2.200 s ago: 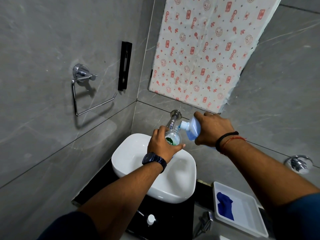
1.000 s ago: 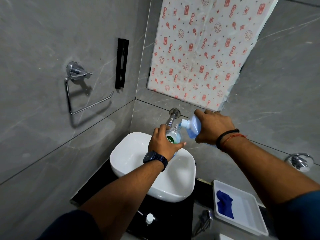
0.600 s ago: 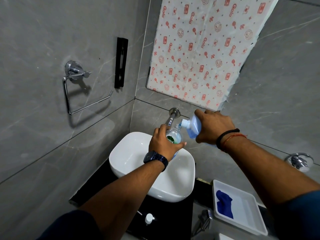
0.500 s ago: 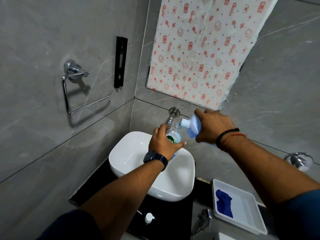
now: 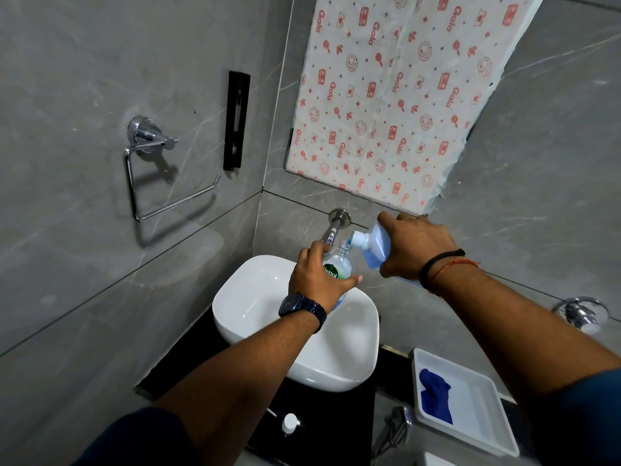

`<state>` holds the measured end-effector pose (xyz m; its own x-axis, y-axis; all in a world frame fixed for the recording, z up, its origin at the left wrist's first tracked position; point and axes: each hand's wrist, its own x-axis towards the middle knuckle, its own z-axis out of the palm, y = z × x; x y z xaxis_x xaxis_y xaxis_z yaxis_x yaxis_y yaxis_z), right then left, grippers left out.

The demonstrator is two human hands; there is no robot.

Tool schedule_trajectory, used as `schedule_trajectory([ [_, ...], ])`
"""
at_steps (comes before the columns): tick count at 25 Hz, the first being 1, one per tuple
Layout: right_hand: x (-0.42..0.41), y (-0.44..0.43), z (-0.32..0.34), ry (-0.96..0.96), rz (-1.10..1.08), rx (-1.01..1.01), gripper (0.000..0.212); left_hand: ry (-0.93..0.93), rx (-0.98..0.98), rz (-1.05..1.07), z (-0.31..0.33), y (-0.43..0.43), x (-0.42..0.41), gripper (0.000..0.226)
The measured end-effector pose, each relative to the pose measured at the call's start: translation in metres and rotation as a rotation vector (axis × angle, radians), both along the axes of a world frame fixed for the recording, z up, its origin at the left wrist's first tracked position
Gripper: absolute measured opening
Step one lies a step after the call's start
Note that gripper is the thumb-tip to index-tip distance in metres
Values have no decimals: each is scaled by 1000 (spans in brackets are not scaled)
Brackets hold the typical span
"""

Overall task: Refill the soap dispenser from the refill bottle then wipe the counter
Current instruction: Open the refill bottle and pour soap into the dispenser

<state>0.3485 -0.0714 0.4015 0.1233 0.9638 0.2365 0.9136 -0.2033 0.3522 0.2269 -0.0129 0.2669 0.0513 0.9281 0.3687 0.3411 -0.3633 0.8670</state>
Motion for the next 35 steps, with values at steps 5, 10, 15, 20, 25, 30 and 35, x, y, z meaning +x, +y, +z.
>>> schedule_trajectory([
  [5, -2, 1, -2, 2, -2, 0, 70, -7, 9, 0, 0, -1, -3, 73],
  [10, -1, 2, -2, -1, -2, -1, 72, 1, 9, -2, 0, -2, -4, 74],
  [15, -2, 1, -1, -8, -2, -4, 72, 12, -2, -6, 2, -3, -4, 74],
  [20, -3, 0, 1, -16, 3, 0, 70, 2, 10, -1, 3, -3, -6, 72],
  [25, -3, -1, 1, -24, 7, 10, 69, 5, 10, -1, 3, -4, -7, 72],
  [30, -5, 1, 1, -19, -1, 8, 70, 6, 3, -2, 4, -4, -9, 72],
  [35, -4, 2, 0, -26, 10, 21, 68, 4, 9, 0, 6, -4, -11, 72],
])
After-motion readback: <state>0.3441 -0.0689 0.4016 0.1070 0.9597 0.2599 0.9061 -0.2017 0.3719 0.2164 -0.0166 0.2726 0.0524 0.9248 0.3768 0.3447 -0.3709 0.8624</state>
